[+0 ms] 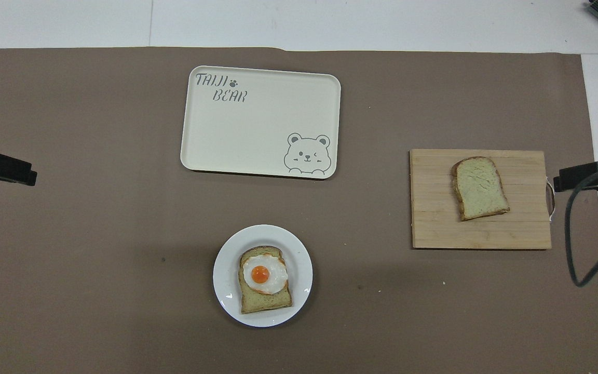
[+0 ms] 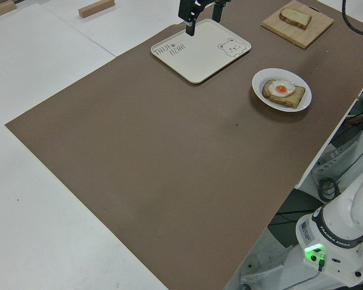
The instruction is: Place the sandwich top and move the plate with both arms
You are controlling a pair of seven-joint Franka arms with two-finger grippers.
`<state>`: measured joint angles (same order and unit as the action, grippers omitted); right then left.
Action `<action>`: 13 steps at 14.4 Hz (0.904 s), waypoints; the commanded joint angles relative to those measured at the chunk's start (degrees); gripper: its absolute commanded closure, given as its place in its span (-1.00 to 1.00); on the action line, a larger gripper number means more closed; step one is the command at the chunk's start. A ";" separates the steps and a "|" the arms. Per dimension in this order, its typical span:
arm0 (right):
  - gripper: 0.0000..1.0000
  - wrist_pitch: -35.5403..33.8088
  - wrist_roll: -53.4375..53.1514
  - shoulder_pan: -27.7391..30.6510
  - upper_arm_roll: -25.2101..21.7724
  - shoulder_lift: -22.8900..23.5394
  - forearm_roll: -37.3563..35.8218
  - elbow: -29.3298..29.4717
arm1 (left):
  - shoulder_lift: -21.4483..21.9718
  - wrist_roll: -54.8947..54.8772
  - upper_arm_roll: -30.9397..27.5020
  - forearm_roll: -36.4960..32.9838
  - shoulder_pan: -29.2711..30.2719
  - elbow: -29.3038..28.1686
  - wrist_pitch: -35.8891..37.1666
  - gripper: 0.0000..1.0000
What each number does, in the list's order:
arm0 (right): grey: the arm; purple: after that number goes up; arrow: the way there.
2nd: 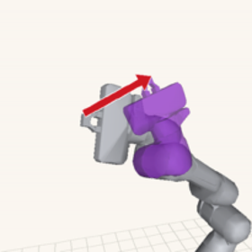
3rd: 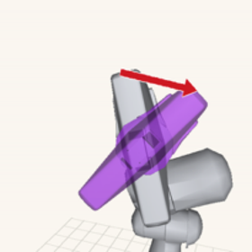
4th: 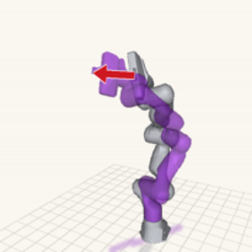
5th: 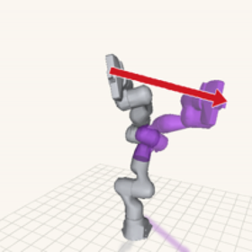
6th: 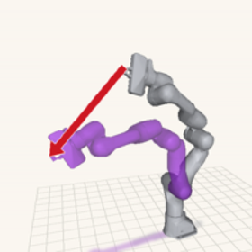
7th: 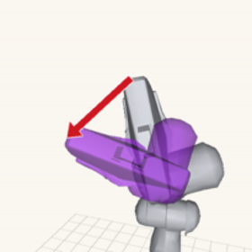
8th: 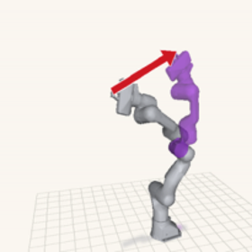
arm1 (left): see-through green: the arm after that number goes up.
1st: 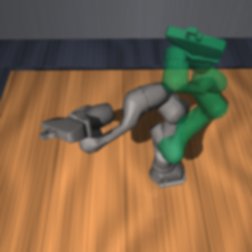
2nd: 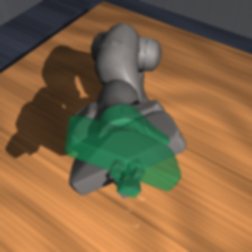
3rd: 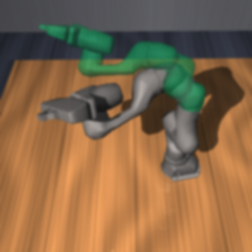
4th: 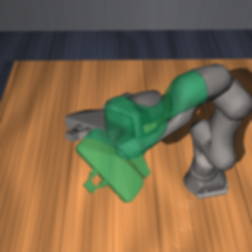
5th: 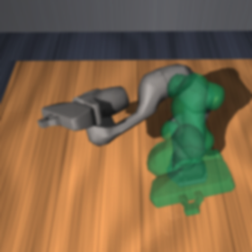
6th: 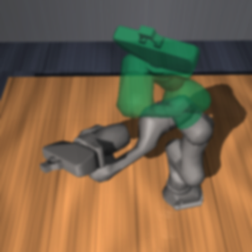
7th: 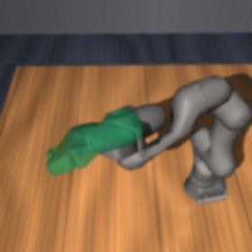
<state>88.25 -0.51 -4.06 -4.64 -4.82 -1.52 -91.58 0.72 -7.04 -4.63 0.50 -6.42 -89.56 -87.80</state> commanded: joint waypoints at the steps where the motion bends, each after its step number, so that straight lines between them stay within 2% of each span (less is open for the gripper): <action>1: -1.00 0.88 1.57 0.89 0.34 -0.28 -0.33 -0.45 | -0.72 -0.16 0.15 -0.85 0.26 1.59 1.40 -1.00; 13: -1.00 1.83 2.10 1.07 0.34 -0.54 0.02 -1.06 | -0.72 -0.16 0.15 -0.85 0.26 1.59 1.40 -1.00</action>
<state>88.36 -0.49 -4.04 -4.73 -4.82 -1.51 -91.58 0.72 -7.04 -4.63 0.50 -6.42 -89.56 -87.80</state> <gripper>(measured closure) 0.000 0.000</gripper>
